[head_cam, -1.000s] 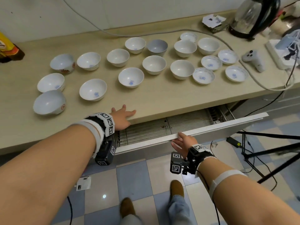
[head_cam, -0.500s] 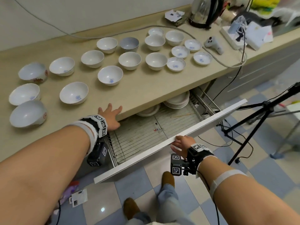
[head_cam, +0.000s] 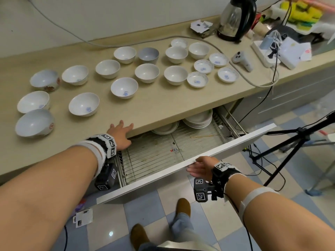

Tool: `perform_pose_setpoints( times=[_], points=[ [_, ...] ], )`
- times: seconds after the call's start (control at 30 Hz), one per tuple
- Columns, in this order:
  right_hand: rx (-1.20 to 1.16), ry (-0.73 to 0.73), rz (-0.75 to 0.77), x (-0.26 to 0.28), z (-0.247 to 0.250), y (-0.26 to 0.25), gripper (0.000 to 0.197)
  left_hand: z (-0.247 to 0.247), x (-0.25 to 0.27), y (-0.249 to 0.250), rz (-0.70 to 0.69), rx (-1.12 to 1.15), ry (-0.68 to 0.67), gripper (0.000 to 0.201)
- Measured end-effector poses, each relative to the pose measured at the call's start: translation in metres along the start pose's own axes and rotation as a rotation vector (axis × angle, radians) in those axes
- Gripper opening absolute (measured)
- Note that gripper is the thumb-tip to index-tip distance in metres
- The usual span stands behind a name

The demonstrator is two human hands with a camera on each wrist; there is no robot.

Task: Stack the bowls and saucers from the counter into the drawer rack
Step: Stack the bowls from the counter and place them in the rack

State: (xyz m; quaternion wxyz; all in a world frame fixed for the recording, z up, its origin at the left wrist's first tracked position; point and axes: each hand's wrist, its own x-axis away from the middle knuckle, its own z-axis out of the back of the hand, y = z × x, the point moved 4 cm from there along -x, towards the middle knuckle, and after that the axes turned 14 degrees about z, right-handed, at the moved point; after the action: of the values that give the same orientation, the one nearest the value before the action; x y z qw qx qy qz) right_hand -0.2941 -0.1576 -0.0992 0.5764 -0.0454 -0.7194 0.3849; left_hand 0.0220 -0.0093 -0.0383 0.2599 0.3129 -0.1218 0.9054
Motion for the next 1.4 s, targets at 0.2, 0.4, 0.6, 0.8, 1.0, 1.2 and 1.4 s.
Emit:
perform_pose_setpoints(
  times=[0.2,0.4,0.6,0.8,1.0,1.2,1.4],
  points=[
    [0.549,-0.205,0.132,0.006,-0.019,-0.081,0.030,0.016,0.031,-0.010,-0.022,0.321,0.041,0.047],
    [0.573,-0.329,0.465,0.005,-0.093,-0.162,0.017,0.041,0.063,-0.037,0.046,0.677,0.145,0.030],
    [0.614,-0.445,0.512,-0.002,-0.162,-0.191,0.015,0.049,0.058,-0.093,0.288,1.116,0.179,0.024],
    [0.518,-0.413,0.488,-0.019,-0.219,-0.209,0.032,0.054,0.019,-0.124,0.422,1.557,0.017,0.043],
    [0.460,-0.322,0.414,-0.045,-0.270,-0.218,0.052,0.063,-0.038,-0.137,0.434,1.715,-0.067,0.051],
    [0.408,-0.191,0.427,-0.069,-0.308,-0.226,0.030,0.070,-0.073,-0.148,0.465,1.634,-0.013,0.034],
    [0.373,-0.244,0.491,-0.071,-0.339,-0.235,0.039,0.105,-0.077,-0.168,0.365,1.525,0.071,0.029]
  ],
)
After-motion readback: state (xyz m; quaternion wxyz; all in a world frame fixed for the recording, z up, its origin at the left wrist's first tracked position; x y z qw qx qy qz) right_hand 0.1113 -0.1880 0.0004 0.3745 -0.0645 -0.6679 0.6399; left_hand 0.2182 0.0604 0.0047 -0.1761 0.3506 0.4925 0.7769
